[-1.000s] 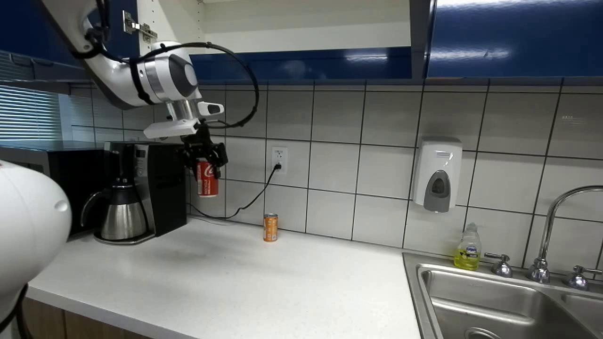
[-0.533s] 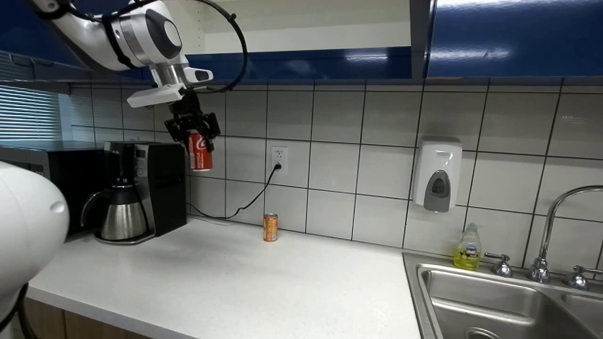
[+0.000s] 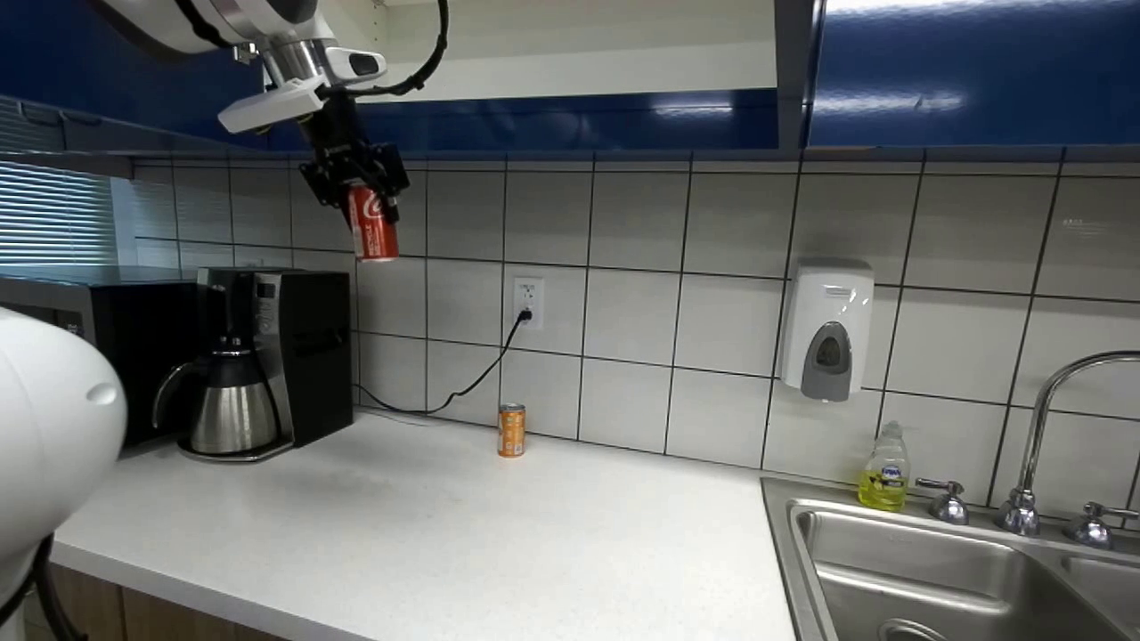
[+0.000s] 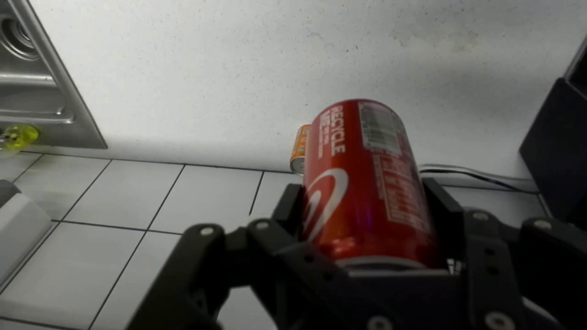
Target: Put the can inside the cupboard
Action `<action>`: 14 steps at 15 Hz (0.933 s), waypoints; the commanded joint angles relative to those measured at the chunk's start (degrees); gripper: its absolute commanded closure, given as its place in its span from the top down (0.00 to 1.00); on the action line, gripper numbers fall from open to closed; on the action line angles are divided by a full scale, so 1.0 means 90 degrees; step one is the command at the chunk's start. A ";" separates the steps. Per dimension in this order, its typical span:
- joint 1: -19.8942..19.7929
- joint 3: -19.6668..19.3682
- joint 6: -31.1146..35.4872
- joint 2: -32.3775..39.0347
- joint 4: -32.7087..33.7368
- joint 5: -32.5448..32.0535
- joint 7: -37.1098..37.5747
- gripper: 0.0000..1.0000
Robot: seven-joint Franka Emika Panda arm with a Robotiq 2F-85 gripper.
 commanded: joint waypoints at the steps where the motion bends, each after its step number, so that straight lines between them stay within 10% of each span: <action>1: -0.0293 0.0253 -0.0503 -0.0103 0.0651 0.0022 0.0146 0.41; 14: -0.0472 0.0537 -0.1640 0.0228 0.2809 -0.0055 0.0275 0.41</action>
